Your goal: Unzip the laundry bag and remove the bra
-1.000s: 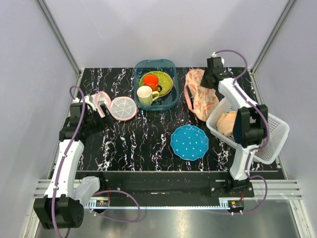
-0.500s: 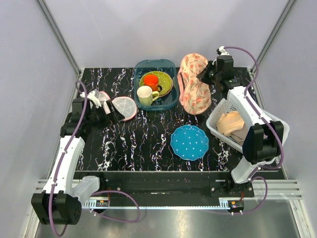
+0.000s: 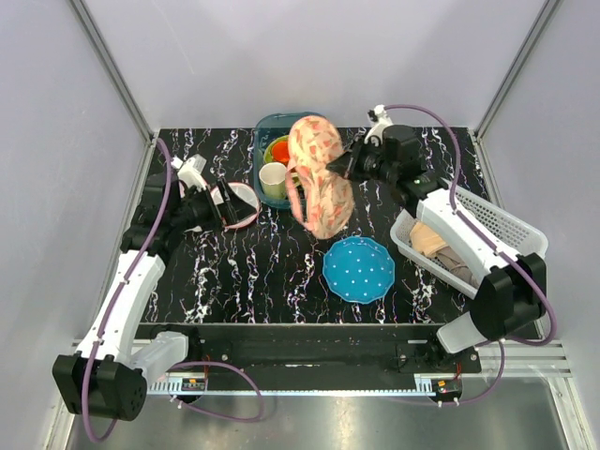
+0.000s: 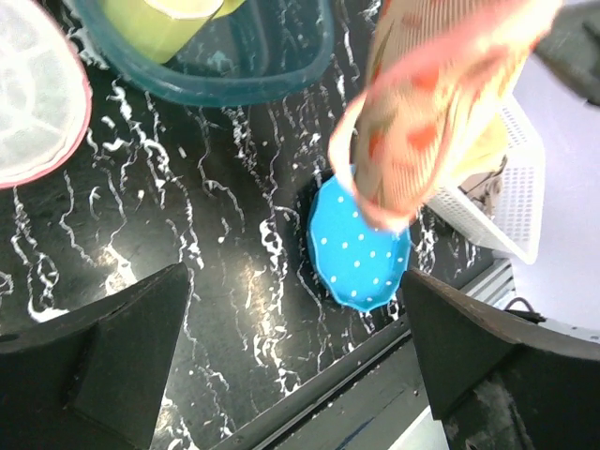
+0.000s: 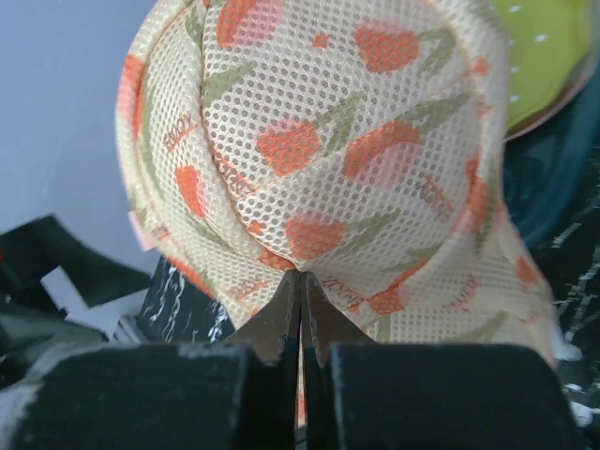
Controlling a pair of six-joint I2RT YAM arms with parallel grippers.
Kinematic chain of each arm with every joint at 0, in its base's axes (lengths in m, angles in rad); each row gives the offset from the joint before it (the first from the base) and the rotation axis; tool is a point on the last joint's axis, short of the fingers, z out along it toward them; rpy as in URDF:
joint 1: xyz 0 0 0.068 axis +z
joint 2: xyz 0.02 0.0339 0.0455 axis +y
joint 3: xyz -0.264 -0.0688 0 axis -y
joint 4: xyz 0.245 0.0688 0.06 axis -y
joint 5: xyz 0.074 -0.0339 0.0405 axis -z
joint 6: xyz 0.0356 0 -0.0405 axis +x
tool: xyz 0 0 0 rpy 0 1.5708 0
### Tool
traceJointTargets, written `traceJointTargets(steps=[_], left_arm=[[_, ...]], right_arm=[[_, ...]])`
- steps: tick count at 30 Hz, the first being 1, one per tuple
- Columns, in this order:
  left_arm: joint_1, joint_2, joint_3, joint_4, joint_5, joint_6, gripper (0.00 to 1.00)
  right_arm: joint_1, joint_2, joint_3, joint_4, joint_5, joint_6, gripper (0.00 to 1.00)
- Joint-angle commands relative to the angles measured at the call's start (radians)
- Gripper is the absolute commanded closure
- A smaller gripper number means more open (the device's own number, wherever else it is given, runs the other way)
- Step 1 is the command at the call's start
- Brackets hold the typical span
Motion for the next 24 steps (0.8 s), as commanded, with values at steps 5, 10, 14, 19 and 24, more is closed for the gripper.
traceJointTargets(steps=[5,10,14,19,24], left_arm=[[-0.033,-0.016,0.043,0.255,0.056,-0.117,0.01],[-0.072,0.007,0.045,0.348,0.149,-0.131,0.01],[-0.081,0.018,0.034,0.432,0.158,-0.193,0.01],[-0.084,0.075,0.04,0.48,0.16,-0.237,0.01],[-0.09,0.185,0.086,0.567,0.172,-0.293,0.01]], right_arm=[[0.108,-0.066,-0.03,0.083,-0.057,-0.044,1.0],[0.122,-0.077,-0.033,0.092,-0.067,-0.085,1.0],[0.12,-0.086,-0.028,0.069,-0.054,-0.113,1.0],[0.123,-0.098,-0.03,0.049,-0.082,-0.139,1.0],[0.126,-0.112,-0.033,0.029,-0.105,-0.153,1.0]])
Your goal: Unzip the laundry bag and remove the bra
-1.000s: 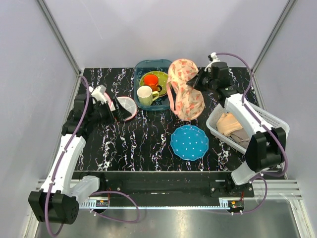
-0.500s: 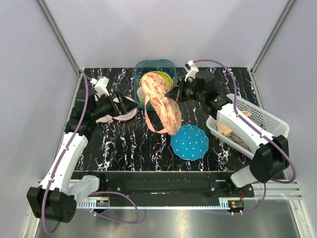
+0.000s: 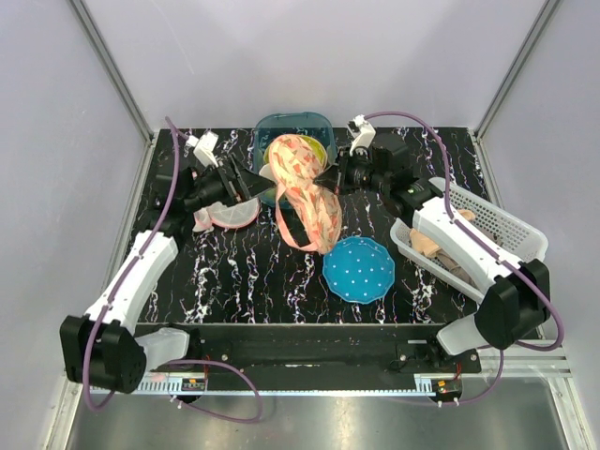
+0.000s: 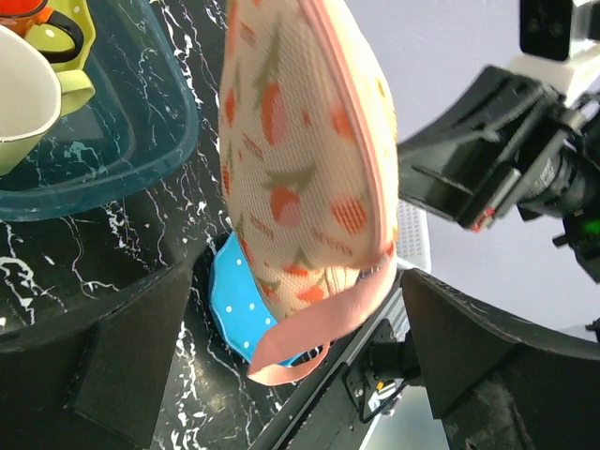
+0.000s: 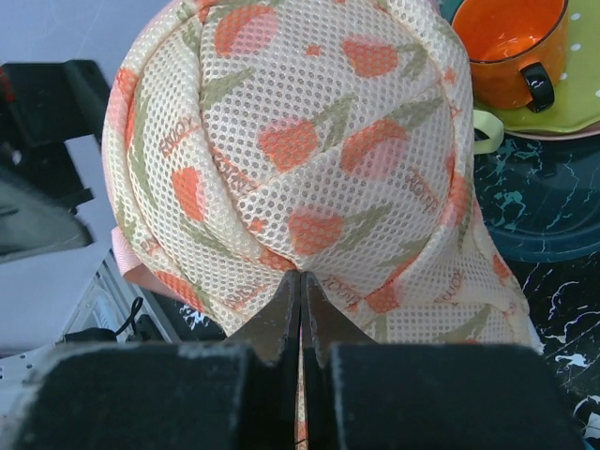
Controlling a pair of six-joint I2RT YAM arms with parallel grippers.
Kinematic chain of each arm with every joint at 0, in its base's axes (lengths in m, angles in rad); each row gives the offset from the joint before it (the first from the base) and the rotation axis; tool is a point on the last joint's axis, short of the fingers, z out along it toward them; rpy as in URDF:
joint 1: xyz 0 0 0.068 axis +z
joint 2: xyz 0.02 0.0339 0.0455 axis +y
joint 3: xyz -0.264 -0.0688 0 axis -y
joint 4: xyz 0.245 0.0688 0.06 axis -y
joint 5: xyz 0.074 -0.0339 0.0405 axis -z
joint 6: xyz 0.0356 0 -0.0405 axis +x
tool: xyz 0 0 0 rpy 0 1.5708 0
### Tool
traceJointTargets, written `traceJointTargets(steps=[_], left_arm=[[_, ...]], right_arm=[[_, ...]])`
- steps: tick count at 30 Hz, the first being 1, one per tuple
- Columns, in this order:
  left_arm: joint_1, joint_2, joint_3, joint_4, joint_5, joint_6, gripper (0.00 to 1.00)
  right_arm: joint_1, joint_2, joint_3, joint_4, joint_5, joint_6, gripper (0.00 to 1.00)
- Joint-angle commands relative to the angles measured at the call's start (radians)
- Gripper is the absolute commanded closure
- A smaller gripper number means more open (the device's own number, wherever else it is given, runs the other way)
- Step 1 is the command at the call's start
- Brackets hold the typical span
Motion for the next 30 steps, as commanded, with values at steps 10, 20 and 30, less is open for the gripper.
traceJointTargets(steps=[10,20,30], left_arm=[[-0.106,0.187,0.186,0.187,0.051,-0.089,0.01],[-0.147,0.27,0.266,0.15,0.155,-0.073,1.0],[-0.146,0.222,0.358,0.001,0.453,0.116,1.0]], right_arm=[[0.019,-0.058,0.003,-0.007,-0.049,-0.032,1.0],[0.029,-0.024,0.075,-0.105,-0.1,-0.076,0.73],[-0.267,-0.065,-0.022,-0.113,-0.219,-0.068,0.0]])
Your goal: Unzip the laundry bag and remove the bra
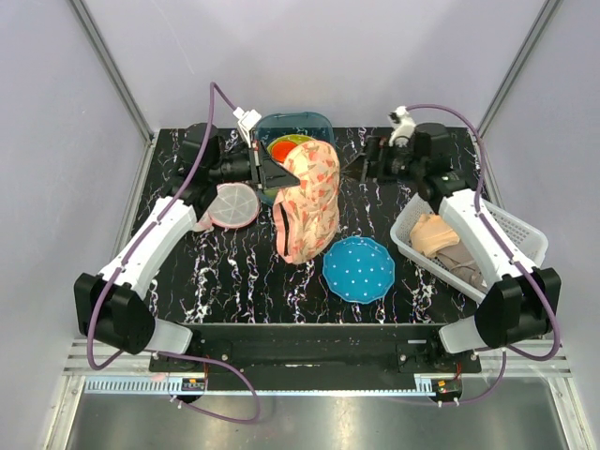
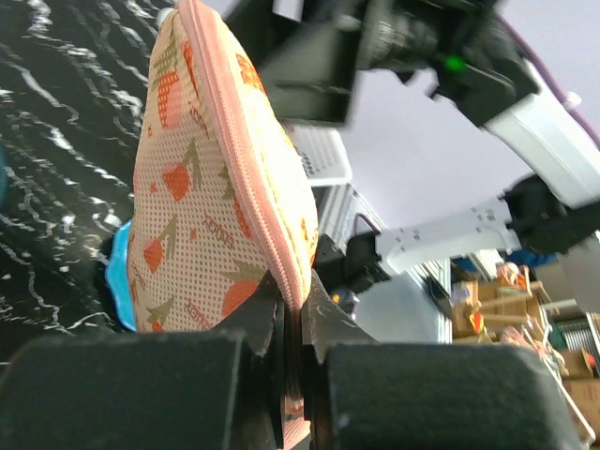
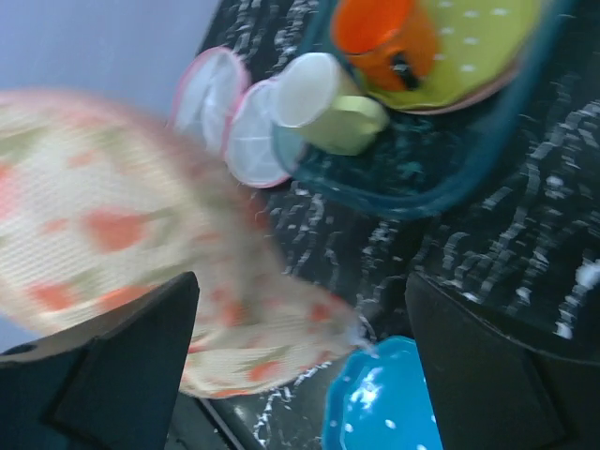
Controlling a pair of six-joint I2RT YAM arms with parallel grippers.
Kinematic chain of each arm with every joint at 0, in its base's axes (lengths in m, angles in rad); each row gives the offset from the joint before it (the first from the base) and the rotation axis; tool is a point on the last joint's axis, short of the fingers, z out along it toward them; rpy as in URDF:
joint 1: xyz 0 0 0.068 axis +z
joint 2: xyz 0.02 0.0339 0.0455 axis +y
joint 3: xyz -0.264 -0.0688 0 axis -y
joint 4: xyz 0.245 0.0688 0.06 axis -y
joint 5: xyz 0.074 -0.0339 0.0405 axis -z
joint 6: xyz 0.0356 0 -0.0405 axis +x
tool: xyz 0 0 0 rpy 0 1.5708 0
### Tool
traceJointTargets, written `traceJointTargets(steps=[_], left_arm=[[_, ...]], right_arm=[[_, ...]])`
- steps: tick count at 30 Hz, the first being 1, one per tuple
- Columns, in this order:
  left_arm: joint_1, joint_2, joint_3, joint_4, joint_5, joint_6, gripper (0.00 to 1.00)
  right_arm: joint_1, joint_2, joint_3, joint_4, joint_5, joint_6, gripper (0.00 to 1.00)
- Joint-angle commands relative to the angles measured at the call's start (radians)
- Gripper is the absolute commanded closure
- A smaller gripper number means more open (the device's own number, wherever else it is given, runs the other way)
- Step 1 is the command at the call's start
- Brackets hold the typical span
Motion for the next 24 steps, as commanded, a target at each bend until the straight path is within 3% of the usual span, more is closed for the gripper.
traceJointTargets(steps=[1,4,8,12,15,21,23,24], left_arm=[[-0.003,-0.061,0.044,0.062,0.212,0.057,1.0],[-0.003,-0.076,0.038,0.125,0.262,0.034,1.0],[-0.005,-0.071,0.027,0.243,0.334,-0.049,1.0],[-0.006,-0.061,-0.02,0.612,0.376,-0.265,1.0],[-0.006,-0.03,-0.023,0.736,0.397,-0.391,1.0],[-0.005,-0.005,-0.025,0.856,0.419,-0.494,1.0],[-0.002,-0.01,-0.02,0.827,0.424,-0.473,1.0],[-0.002,-0.018,-0.013,0.711,0.425,-0.439,1.0]], right_arm=[[-0.07,-0.051,-0.105,0.072,-0.059,-0.003,0.0],[-0.067,-0.098,-0.238,0.189,-0.171,-0.038,0.0],[-0.07,-0.273,-0.517,0.7,-0.264,0.034,0.0],[-0.067,-0.246,-0.526,0.714,-0.335,0.04,0.01],[-0.067,-0.233,-0.547,0.867,-0.421,0.13,0.02],[-0.071,-0.287,-0.562,0.805,-0.388,0.072,0.02],[-0.074,-0.327,-0.527,0.641,-0.377,-0.015,0.02],[-0.073,-0.342,-0.507,0.578,-0.366,-0.049,0.02]])
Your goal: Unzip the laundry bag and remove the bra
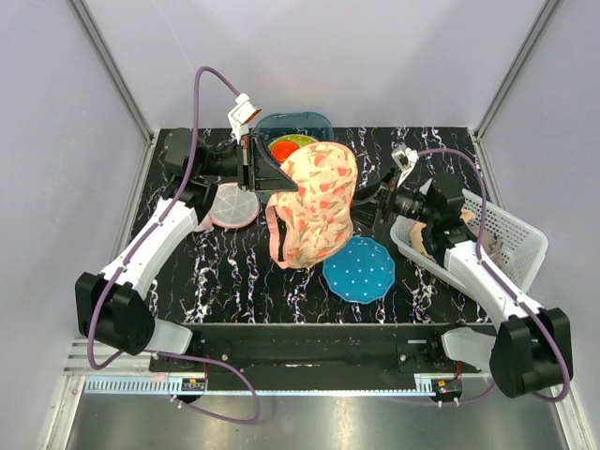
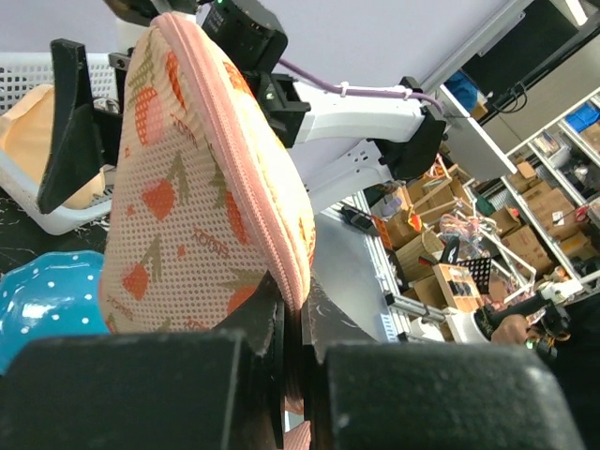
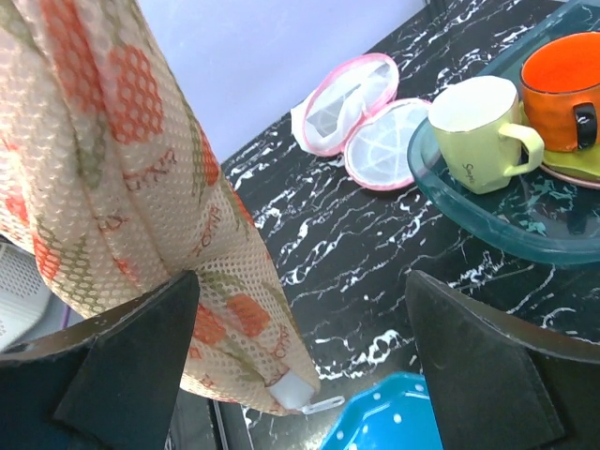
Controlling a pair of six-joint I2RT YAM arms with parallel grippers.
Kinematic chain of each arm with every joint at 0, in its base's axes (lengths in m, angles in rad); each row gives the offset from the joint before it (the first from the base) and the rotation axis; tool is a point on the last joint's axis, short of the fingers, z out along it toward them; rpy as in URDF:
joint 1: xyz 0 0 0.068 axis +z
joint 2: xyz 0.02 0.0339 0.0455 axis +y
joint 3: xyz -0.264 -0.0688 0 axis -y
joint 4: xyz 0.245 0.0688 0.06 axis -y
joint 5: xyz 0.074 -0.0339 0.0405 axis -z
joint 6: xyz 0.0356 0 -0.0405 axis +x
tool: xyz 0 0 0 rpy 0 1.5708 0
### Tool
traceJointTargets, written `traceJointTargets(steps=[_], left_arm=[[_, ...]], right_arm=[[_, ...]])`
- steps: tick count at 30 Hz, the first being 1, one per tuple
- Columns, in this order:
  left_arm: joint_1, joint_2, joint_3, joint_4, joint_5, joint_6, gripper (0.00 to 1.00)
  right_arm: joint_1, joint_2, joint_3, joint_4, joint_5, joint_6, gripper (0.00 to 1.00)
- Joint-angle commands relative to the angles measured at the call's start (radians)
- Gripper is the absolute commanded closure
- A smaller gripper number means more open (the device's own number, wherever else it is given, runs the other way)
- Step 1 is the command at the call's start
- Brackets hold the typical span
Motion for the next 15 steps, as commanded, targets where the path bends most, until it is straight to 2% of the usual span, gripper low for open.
traceJointTargets(steps=[1,2,3,4,5,6,10,15], left_arm=[[0.005,-0.017,0.03,-0.088,0.022,0.139,1.0],[0.005,-0.024,0.053,-0.221,-0.004,0.247,1.0],[0.005,-0.032,0.117,-0.541,-0.027,0.369,1.0],[0.003,-0.032,0.161,-0.692,-0.055,0.603,1.0],[0.003,-0.029,0.189,-0.783,-0.088,0.667,1.0],[0.003,-0.027,0.204,-0.834,-0.084,0.689,1.0],[0.003,-0.027,0.22,-0.835,-0.075,0.688,1.0],[0.002,-0.033,0.209,-0.818,-0.067,0.685,1.0]], right_arm=[[0.001,-0.103,0.077,-0.209,0.011,-0.154,0.02],[0.001,-0.14,0.088,-0.303,0.028,-0.223,0.01],[0.001,-0.16,0.095,-0.338,0.048,-0.249,0.01],[-0.001,-0.179,0.109,-0.365,0.078,-0.266,0.0],[0.001,-0.209,0.115,-0.406,0.082,-0.286,0.0],[-0.001,-0.219,0.125,-0.425,0.071,-0.295,0.0],[0.001,-0.213,0.184,-0.483,-0.028,-0.288,0.0],[0.005,-0.141,0.177,-0.356,-0.162,-0.187,0.0]])
